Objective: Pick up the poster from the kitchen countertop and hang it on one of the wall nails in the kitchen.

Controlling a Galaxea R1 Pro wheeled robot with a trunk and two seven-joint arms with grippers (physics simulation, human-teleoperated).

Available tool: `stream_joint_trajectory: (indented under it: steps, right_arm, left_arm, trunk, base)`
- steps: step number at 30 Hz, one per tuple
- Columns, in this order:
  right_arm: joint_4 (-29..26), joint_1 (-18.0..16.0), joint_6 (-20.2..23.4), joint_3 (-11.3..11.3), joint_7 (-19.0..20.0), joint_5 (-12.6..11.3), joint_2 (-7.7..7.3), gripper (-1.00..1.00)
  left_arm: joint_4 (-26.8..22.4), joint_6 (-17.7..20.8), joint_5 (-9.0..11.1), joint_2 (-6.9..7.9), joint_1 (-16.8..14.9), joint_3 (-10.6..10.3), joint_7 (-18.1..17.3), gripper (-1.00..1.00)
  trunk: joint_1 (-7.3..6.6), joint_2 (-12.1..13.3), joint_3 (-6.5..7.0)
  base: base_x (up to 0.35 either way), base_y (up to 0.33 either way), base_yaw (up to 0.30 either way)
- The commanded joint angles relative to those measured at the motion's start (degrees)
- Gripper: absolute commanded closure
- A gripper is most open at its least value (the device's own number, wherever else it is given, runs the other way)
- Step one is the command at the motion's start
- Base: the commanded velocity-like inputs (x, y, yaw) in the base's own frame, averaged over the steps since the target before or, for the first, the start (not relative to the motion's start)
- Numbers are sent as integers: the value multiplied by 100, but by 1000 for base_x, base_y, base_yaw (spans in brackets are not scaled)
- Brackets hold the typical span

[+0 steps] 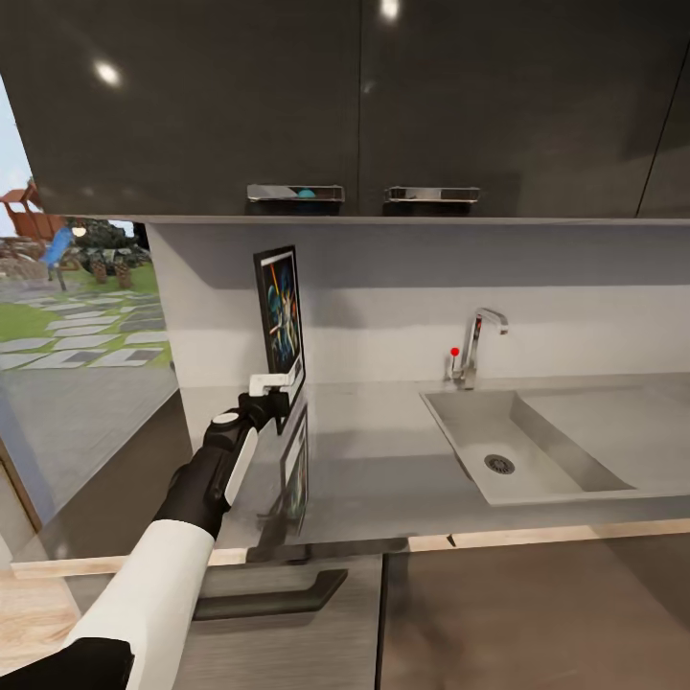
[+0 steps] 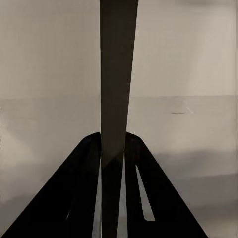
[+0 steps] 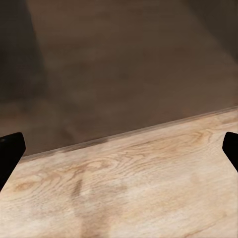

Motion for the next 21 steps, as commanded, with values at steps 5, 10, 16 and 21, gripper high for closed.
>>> stream_joint_trajectory:
  steps: [5,10,16,21]
  right_arm:
    - [-11,1,-8,1,-4,-6,0,-100]
    - [-13,1,-8,1,-4,-9,-3,-100]
    - [-13,1,-8,1,-4,-7,-4,-100]
    - [-13,1,-8,1,-4,-4,-2,-100]
  left_arm:
    - [-25,32,-19,-1,-3,-3,3,100]
    - [-28,33,-18,-1,-3,-6,3,100]
    - [-22,33,-16,-1,-3,-10,-4,100]
    - [-21,33,-16,-1,-3,-10,-5,100]
  trunk:
    - [0,-3,-5]
    - [0,-3,-5]
    - [0,-3,-5]
    - [0,-3,-5]
  base:
    - [-43,0,0]
    - [-262,0,0]
    - [-325,0,0]
    - [-335,0,0]
